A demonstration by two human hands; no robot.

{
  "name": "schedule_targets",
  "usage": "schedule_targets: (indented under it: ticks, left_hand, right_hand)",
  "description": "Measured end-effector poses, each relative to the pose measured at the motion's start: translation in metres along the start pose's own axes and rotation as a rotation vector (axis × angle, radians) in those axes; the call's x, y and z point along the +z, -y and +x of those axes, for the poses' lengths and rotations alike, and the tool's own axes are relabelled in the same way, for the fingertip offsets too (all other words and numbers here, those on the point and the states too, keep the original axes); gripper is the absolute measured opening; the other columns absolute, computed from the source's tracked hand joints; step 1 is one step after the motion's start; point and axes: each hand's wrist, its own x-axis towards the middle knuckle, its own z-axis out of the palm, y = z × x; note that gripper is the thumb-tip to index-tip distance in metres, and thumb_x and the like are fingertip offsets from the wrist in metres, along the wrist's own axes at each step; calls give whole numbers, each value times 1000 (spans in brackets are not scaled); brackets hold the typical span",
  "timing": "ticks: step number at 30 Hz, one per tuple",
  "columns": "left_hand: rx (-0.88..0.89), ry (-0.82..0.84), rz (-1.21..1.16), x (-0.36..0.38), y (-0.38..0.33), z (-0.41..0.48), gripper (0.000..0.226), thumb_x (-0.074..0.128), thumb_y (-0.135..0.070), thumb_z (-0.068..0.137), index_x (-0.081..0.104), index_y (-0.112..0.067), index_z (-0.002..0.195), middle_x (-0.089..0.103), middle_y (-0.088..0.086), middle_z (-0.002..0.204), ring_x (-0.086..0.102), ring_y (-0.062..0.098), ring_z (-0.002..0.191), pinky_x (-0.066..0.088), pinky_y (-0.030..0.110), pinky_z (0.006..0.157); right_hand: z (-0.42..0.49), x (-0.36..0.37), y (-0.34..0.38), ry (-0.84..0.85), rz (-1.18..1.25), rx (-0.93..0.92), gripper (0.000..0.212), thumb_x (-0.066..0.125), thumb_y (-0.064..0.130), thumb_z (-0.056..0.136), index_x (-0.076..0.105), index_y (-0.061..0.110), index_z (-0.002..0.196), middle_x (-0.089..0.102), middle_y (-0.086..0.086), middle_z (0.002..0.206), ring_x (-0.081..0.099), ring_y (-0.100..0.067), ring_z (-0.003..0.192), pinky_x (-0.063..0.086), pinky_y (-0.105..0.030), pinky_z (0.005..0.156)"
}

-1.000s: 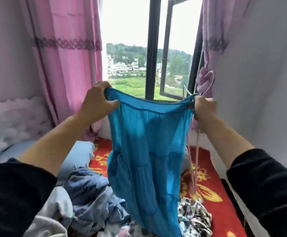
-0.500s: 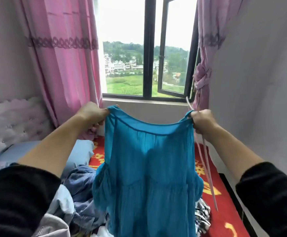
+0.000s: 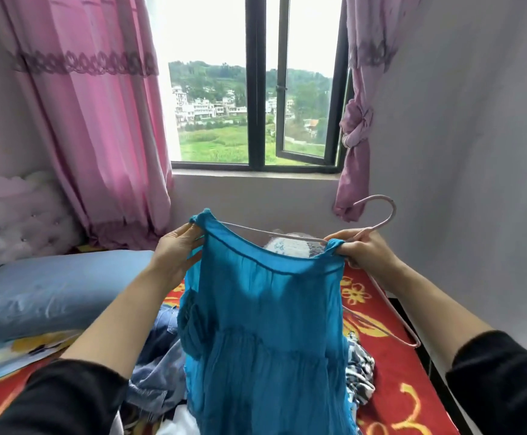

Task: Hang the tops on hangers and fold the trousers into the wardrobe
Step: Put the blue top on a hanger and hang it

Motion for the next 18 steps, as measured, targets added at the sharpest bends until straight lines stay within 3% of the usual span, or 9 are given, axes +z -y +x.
schedule_targets:
  ticks: [3, 6, 11, 15, 18]
  left_hand:
    - [18, -23, 36, 4, 7, -1, 41, 67, -40, 77, 65, -22, 114, 68, -5, 102, 62, 9, 92, 48, 28, 76]
    - [33, -4, 49, 4, 12, 1, 47, 65, -42, 76, 63, -21, 119, 69, -5, 105, 63, 12, 97, 49, 29, 76]
    - [40, -13, 173, -8, 16, 4, 42, 61, -39, 86, 61, -20, 124, 67, -2, 113, 62, 15, 106, 47, 37, 95]
    - [98, 116, 419, -16, 13, 6, 27, 59, -37, 90, 63, -28, 115, 72, -9, 92, 68, 9, 82, 54, 25, 74]
    - [68, 256, 628, -11, 9, 1, 16, 57, -34, 92, 69, -24, 96, 71, -7, 74, 67, 10, 67, 54, 22, 63]
  right_hand:
    - [-3, -1, -5, -22, 65, -29, 25, 55, -14, 79, 73, -2, 90, 71, -3, 70, 62, -3, 58, 47, -14, 54]
    - [-2, -2, -7, -34, 102, -49, 23, 61, 0, 67, 75, 2, 85, 72, -7, 72, 65, -13, 64, 51, -22, 57]
    - [2, 0, -13, 15, 53, -65, 27, 53, 6, 60, 74, 0, 76, 64, 0, 54, 53, -2, 45, 39, -13, 42]
    - [5, 4, -16, 88, -27, -25, 29, 53, 8, 52, 69, -9, 69, 52, -5, 48, 39, -5, 40, 30, -14, 42]
    - [7, 16, -9, 94, -40, -16, 26, 52, 7, 52, 73, 3, 65, 57, -1, 49, 44, -5, 42, 34, -13, 42]
